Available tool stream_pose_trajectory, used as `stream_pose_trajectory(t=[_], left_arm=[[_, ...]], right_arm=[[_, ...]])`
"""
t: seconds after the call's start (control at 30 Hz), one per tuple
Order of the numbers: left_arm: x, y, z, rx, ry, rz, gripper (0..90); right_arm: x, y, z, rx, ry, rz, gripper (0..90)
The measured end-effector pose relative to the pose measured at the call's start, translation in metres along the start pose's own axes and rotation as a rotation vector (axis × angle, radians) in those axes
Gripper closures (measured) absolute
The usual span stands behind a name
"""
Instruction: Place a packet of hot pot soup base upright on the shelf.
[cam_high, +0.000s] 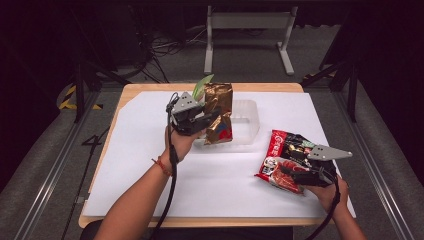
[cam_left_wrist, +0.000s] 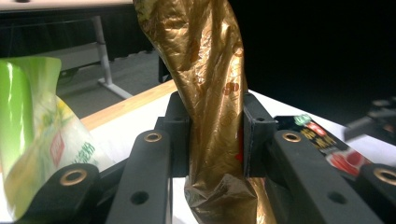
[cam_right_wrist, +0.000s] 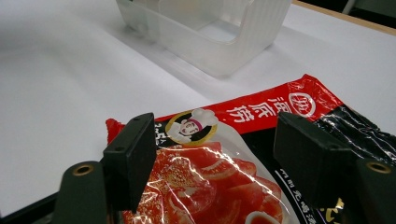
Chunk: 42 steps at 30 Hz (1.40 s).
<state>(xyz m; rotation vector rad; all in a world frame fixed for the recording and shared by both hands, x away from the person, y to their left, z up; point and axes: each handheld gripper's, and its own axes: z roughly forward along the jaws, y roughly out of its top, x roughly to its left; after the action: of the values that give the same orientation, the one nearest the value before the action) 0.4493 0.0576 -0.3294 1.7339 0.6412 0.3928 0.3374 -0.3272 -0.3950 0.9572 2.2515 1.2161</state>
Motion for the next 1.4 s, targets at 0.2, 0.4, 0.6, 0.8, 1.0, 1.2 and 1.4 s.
stream_pose_trajectory(t=[0.2, 0.4, 0.6, 0.8, 1.0, 1.2, 1.4], left_arm=[[0.008, 0.009, 0.016, 0.016, 0.115, -0.004, 70.2], [0.018, 0.011, 0.020, 0.025, 0.191, -0.020, 70.2], [0.023, 0.008, 0.025, 0.056, 0.277, -0.023, 70.3], [0.024, 0.013, 0.030, 0.076, 0.330, 0.012, 70.2], [0.023, 0.016, 0.047, 0.104, 0.373, 0.031, 70.2], [0.024, 0.014, 0.070, 0.150, 0.397, 0.013, 70.2], [0.029, 0.006, 0.076, 0.123, 0.382, -0.061, 69.8]], right_arm=[[-0.001, -0.001, 0.000, 0.003, 0.004, 0.008, 30.6], [-0.001, 0.000, 0.003, 0.004, 0.007, 0.004, 30.6], [0.000, -0.001, 0.006, 0.015, 0.014, -0.006, 30.5], [0.001, -0.001, 0.008, 0.025, 0.016, -0.008, 30.3], [0.002, -0.001, 0.009, 0.032, 0.017, -0.015, 30.1], [0.001, -0.002, 0.010, 0.037, 0.021, -0.011, 29.1], [0.001, -0.002, 0.011, 0.041, 0.026, -0.013, 29.1]])
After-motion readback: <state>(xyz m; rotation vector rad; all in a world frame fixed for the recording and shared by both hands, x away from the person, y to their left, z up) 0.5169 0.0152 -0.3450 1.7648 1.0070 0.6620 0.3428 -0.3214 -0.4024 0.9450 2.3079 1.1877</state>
